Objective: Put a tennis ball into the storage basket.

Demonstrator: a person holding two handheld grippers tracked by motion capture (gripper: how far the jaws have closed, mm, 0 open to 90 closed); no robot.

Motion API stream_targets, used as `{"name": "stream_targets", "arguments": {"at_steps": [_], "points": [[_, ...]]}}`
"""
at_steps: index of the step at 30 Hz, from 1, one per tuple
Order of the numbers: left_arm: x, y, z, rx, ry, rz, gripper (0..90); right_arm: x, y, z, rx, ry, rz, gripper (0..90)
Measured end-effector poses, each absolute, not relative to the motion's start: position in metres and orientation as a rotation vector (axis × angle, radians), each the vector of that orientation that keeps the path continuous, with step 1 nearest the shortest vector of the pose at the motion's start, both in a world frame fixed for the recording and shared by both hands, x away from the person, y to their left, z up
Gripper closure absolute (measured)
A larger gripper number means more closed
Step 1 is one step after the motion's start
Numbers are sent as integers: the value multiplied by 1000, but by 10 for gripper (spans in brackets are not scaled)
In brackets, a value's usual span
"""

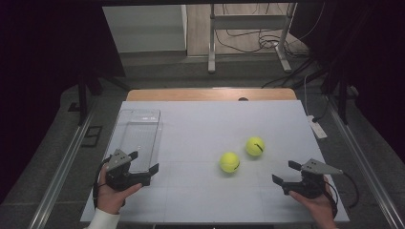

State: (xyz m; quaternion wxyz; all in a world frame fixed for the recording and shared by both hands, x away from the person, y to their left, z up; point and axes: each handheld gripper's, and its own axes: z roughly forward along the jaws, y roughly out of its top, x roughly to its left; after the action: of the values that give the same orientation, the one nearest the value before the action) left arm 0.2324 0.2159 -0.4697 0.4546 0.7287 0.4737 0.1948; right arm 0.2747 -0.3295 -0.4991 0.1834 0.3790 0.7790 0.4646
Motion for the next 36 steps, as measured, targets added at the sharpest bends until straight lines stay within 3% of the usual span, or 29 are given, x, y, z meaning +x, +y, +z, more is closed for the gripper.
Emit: {"name": "stream_targets", "arguments": {"at_steps": [36], "points": [[251,169,-459,1865,1049,414,90,277,-331,-504,1083,2208,1284,126]]}}
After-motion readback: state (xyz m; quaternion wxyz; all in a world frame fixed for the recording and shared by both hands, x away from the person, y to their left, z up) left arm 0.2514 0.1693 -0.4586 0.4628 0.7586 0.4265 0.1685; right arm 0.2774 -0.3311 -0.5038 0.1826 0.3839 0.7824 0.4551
